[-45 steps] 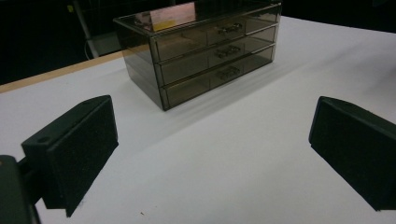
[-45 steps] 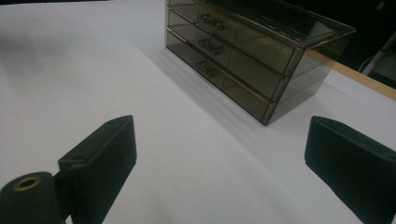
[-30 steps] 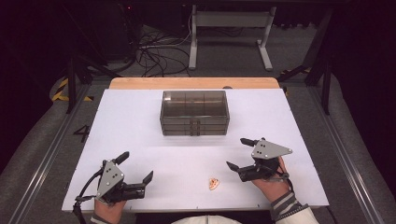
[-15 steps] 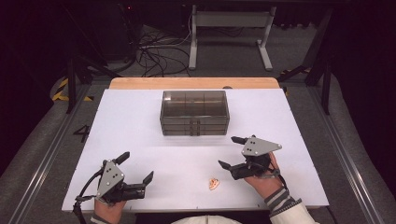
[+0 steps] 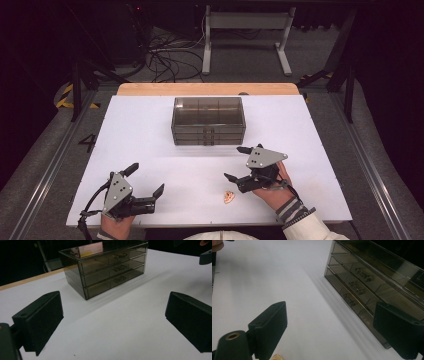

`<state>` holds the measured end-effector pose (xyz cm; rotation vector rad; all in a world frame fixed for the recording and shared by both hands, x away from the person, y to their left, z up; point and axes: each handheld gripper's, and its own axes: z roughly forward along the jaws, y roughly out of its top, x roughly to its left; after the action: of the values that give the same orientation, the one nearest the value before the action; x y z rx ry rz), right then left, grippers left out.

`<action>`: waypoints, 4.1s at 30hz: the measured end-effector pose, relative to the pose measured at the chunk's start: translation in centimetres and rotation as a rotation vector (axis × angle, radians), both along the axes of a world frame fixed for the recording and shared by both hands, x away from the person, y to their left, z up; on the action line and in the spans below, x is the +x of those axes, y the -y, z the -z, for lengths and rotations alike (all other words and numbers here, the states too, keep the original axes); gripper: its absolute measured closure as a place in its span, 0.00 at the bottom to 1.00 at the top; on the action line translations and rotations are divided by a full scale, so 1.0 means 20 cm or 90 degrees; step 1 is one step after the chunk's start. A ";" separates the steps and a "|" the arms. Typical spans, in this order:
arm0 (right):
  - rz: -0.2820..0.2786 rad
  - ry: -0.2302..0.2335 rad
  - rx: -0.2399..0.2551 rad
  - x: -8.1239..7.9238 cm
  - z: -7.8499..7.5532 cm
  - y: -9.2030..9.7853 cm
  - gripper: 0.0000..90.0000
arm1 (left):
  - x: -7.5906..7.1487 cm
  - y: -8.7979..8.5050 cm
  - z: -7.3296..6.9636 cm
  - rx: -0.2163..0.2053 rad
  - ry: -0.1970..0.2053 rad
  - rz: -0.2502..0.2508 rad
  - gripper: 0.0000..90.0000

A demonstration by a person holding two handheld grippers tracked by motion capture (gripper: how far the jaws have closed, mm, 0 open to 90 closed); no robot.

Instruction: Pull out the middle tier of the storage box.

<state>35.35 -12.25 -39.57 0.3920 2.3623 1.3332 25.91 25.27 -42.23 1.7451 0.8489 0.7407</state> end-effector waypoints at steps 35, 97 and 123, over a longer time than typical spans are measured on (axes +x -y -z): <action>-0.008 0.103 -0.108 -0.05 -0.04 -0.06 0.34 | 0.00 0.00 0.00 0.002 -0.005 -0.002 0.02; 0.008 0.380 -0.320 -0.09 0.05 -0.24 0.58 | 0.00 0.00 0.00 0.001 -0.003 -0.004 0.02; 0.022 0.455 -0.373 -0.07 0.12 -0.29 0.58 | 0.00 0.00 0.00 0.001 0.002 -0.006 0.02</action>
<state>33.86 -6.43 -41.97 -0.1942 1.9670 0.5593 25.94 25.30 -42.32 1.7428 0.8544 0.7503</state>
